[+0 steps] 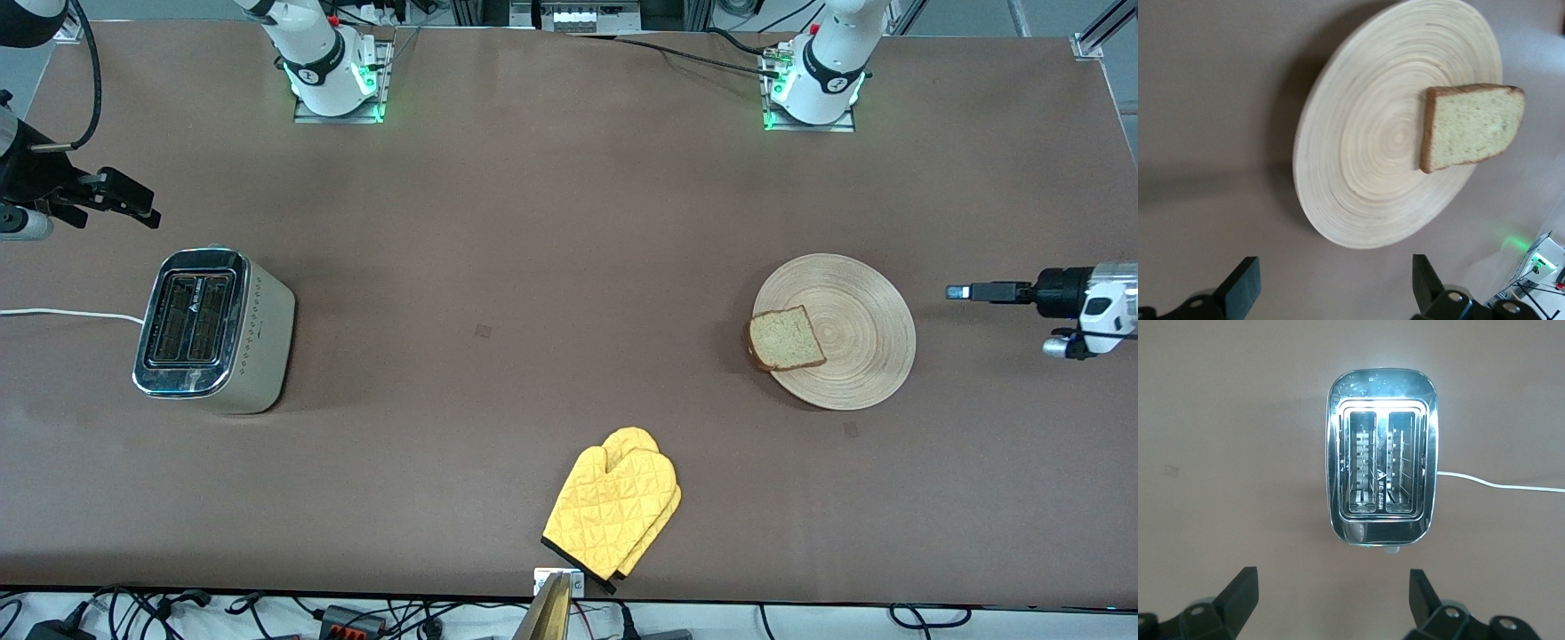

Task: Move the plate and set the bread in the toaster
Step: 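Grip the wooden plate rim with the left gripper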

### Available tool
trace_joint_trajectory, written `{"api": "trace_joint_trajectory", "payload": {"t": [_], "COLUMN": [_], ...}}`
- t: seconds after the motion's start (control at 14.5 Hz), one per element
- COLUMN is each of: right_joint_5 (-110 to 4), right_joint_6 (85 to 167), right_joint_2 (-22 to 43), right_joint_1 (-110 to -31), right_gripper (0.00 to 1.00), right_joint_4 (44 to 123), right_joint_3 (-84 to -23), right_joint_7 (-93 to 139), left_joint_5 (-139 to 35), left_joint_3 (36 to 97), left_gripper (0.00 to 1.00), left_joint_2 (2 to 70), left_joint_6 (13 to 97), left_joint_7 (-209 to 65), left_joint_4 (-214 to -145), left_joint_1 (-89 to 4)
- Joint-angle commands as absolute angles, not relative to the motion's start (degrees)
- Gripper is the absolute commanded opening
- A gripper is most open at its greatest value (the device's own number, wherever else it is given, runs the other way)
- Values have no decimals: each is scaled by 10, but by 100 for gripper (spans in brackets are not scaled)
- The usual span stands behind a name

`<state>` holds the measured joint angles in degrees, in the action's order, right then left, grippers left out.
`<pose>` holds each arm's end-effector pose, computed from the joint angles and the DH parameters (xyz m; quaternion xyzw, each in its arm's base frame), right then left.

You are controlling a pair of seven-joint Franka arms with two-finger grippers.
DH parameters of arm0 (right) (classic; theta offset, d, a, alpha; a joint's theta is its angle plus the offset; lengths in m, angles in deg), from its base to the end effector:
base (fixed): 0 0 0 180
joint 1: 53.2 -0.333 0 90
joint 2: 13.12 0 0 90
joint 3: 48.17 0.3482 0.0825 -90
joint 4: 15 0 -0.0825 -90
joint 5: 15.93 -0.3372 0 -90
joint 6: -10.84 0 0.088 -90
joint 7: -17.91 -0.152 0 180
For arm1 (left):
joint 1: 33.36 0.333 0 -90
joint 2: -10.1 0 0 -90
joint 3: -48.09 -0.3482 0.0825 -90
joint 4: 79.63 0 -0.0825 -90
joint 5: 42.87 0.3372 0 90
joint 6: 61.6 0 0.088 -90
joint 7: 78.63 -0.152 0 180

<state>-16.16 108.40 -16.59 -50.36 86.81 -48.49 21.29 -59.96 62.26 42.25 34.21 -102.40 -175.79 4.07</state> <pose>0.4921 -0.0267 0.5651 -1.0000 -0.0016 0.0067 0.0025 0.5343 0.1993 0.2828 0.9396 0.0502 -0.1653 0.2954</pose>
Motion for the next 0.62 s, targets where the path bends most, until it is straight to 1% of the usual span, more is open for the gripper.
{"api": "trace_joint_trajectory", "payload": {"t": [0.0, 0.21, 0.41, 0.55], "right_joint_5": [-164, -163, -163, -164], "right_joint_6": [1086, 1086, 1085, 1086], "right_joint_2": [-173, -172, -173, -173], "right_joint_1": [-496, -496, -496, -496], "right_gripper": [100, 100, 100, 100], "right_joint_4": [871, 871, 871, 870], "right_joint_3": [-477, -477, -478, -477], "right_joint_7": [211, 211, 211, 211], "left_joint_5": [-612, -656, -659, -659], "left_joint_3": [629, 630, 633, 633], "left_gripper": [100, 100, 100, 100], "left_joint_2": [428, 438, 462, 471], "left_joint_6": [380, 410, 447, 447], "left_joint_7": [-1064, -1073, -1110, -1121], "left_joint_4": [-1776, -1811, -1811, -1811], "left_joint_1": [44, 46, 39, 41]}}
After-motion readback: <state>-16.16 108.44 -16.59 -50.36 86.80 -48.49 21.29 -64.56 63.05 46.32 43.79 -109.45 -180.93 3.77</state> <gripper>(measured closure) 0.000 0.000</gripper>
